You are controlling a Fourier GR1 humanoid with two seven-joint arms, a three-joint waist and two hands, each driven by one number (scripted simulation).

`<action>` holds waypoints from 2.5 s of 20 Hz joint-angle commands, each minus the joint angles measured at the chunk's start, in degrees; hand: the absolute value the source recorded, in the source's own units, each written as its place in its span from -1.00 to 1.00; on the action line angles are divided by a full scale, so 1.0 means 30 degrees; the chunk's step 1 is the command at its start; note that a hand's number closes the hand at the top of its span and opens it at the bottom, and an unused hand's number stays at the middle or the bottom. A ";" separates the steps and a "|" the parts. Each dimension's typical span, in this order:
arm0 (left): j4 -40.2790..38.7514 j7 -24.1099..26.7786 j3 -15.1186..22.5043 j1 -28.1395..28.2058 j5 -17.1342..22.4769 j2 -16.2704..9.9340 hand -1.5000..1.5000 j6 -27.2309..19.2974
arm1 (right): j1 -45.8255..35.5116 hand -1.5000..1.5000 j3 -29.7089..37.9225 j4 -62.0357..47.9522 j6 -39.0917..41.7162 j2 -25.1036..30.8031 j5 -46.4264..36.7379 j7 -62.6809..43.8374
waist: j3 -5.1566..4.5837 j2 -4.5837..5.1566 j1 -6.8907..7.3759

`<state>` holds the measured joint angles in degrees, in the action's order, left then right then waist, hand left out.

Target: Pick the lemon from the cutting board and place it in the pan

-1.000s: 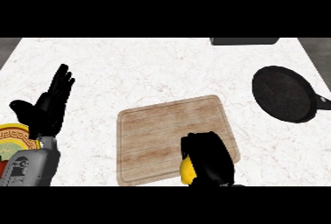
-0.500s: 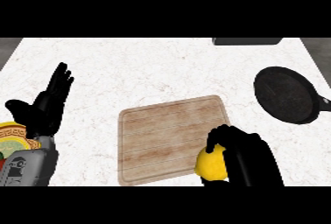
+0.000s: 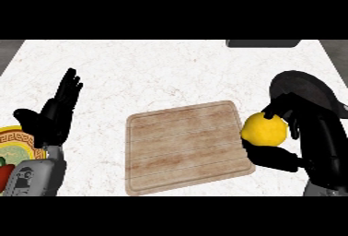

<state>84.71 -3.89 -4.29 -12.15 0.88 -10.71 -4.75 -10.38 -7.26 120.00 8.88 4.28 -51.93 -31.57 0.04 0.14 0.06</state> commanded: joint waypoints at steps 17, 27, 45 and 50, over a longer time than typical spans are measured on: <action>0.0046 -0.0534 -0.0314 -0.0707 0.0217 -0.0303 0.00 0.0576 | -0.7454 1.00 0.9971 -2.3712 -0.7709 0.7952 0.1564 1.3402 | 0.0028 0.0191 0.0659; -0.0454 0.0231 0.0579 -0.0828 -0.0454 0.0784 0.00 0.0067 | -0.9927 -1.00 1.2033 -3.2010 -0.6077 0.8748 0.3705 1.6298 | 0.0098 0.0500 0.1155; -0.0385 0.0061 0.0294 -0.0744 -0.0640 0.0700 0.00 -0.0129 | -0.8949 -1.00 1.6733 -3.5005 -0.1577 1.0666 0.9226 2.4098 | 0.0045 0.0107 0.0150; -0.0222 0.0128 -0.0376 0.0124 -0.0289 0.0086 0.00 0.0304 | -0.7726 -1.00 1.6791 -3.4451 0.3536 1.1242 1.0537 2.4642 | -0.0029 -0.0149 -0.0280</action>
<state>84.47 -4.54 -5.18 -13.12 0.55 -10.60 -3.46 -36.62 42.30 15.48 10.48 36.67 -23.36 39.71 0.09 0.18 0.35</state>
